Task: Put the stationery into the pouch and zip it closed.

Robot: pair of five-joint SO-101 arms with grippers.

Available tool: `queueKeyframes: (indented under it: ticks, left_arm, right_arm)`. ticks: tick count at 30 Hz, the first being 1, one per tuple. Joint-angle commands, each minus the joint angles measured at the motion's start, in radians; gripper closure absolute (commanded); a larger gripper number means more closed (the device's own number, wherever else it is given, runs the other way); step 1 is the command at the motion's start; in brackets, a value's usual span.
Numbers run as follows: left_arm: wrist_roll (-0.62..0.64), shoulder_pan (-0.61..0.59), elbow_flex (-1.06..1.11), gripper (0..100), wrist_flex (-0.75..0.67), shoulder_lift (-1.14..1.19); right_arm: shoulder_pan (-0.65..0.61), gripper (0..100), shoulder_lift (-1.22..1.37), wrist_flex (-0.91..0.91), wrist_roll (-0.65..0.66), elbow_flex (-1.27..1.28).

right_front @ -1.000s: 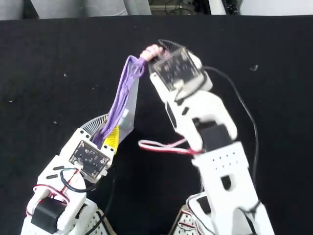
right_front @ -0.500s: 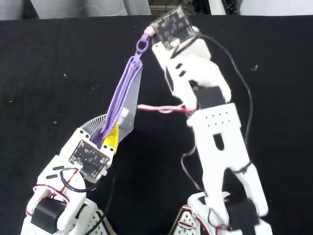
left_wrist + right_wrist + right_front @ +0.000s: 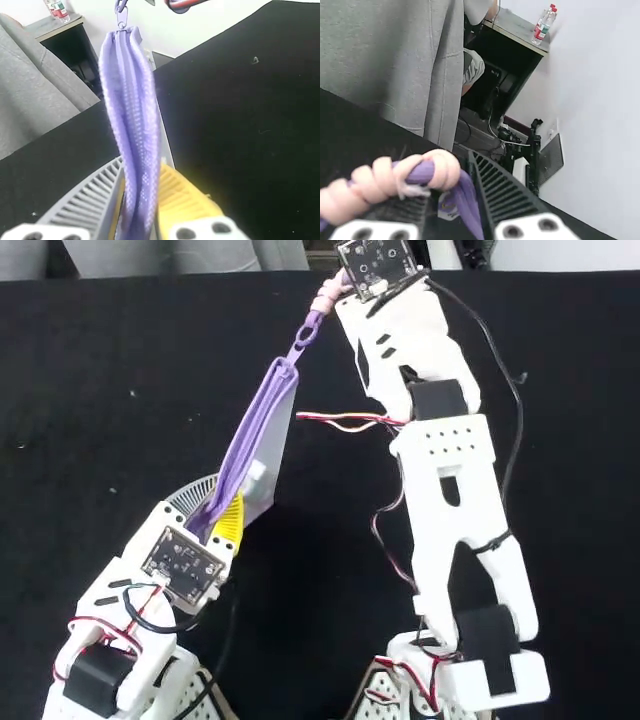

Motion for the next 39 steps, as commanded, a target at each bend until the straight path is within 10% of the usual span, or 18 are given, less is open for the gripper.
queueKeyframes:
  ticks: [1,6,16,30,39]
  left_arm:
    - [0.015,-0.005,0.064,97,0.032,0.009]
    - [0.017,-0.007,0.064,94,0.032,0.009]
    - [0.078,-0.007,0.077,46,0.028,0.008]
    - [0.193,-0.421,-0.165,45,-0.011,0.008]
    - [0.212,-0.694,-0.114,45,-0.160,0.008]
  right_arm:
    - [0.063,98.7,-0.008,0.008,0.000,-0.107]
    - [0.021,98.7,-0.048,0.083,0.006,-0.097]
    - [-0.002,98.3,-0.108,0.258,0.008,-0.097]
    - [0.003,97.8,-0.110,0.319,0.097,0.090]
    - [-0.002,80.5,-0.111,0.315,0.104,0.255]
